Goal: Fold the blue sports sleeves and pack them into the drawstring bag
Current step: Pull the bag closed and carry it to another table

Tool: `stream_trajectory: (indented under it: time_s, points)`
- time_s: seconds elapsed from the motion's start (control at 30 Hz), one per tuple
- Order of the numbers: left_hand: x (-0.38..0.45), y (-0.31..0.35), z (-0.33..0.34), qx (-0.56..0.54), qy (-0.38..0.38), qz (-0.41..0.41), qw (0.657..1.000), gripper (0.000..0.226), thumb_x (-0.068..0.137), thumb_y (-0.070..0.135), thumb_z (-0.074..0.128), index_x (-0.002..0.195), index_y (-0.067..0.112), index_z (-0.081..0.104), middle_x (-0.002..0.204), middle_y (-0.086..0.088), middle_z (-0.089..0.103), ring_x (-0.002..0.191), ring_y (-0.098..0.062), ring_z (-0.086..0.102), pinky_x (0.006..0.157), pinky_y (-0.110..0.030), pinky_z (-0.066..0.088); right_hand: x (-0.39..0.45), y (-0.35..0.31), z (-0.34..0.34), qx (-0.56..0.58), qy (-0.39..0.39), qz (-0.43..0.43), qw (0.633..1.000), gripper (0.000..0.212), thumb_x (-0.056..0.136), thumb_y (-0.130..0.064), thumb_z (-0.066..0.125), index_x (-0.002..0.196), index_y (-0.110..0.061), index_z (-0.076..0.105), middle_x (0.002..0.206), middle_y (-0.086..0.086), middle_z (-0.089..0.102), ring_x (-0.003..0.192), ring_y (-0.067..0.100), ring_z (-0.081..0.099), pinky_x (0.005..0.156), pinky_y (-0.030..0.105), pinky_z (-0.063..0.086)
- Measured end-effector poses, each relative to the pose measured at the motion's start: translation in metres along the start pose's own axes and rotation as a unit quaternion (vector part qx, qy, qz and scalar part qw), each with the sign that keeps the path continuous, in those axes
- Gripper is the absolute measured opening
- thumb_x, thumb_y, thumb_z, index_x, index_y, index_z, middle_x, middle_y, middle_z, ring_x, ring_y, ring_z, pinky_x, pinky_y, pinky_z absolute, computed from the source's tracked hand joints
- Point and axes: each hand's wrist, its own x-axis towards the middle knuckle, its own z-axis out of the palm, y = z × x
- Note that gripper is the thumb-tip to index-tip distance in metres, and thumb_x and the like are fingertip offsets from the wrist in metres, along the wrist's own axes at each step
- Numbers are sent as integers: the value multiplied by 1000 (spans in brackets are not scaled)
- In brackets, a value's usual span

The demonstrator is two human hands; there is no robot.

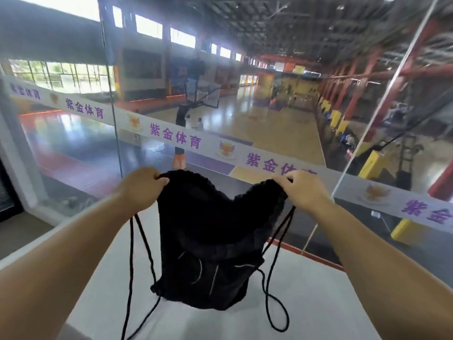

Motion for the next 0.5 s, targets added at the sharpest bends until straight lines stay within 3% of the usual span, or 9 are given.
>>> stream_trajectory:
  time_s: [0.07, 0.17, 0.23, 0.33, 0.43, 0.5]
  points:
    - [2, 7, 0, 19, -47, 27, 998, 34, 95, 30, 47, 64, 15, 47, 69, -4, 52, 64, -16, 49, 54, -27, 31, -5, -2, -6, 3, -14, 3, 1000, 49, 95, -50, 44, 55, -21, 45, 53, -3, 43, 52, 16, 45, 52, 32, 31]
    - [0, 17, 15, 78, -150, 73, 983, 33, 90, 39, 55, 70, 13, 55, 74, -5, 58, 69, -18, 55, 58, -24, 37, -16, -3, -4, -55, -162, 19, 985, 50, 94, -50, 46, 64, -12, 60, 56, 0, 50, 55, 18, 47, 57, 31, 35]
    - [-2, 26, 20, 58, -156, 102, 981, 31, 88, 41, 58, 76, 13, 59, 78, -6, 61, 70, -15, 56, 59, -22, 39, -19, -3, -7, -71, -216, 12, 974, 45, 93, -45, 52, 80, -5, 69, 65, 4, 59, 62, 19, 53, 63, 31, 40]
    - [0, 37, 20, 9, -158, 129, 979, 25, 84, 41, 64, 91, 17, 60, 89, -1, 64, 79, -12, 59, 62, -16, 41, -14, 0, -16, -60, -227, -3, 972, 29, 85, -37, 63, 88, -9, 70, 84, 11, 68, 79, 25, 60, 77, 38, 47]
    - [9, 33, 17, 60, -194, 129, 971, 37, 80, 40, 69, 104, 14, 60, 101, -6, 66, 88, -16, 62, 66, -17, 44, -9, 5, -24, -99, -245, -7, 964, 17, 83, -25, 67, 89, -9, 66, 85, 10, 64, 78, 23, 56, 73, 37, 45]
    - [15, 27, 13, 107, -179, 120, 971, 35, 80, 37, 70, 103, 12, 62, 102, -8, 66, 88, -18, 62, 63, -17, 41, -7, 13, -30, -111, -222, -3, 969, 17, 85, -24, 67, 91, -8, 65, 86, 10, 63, 78, 23, 56, 69, 33, 43]
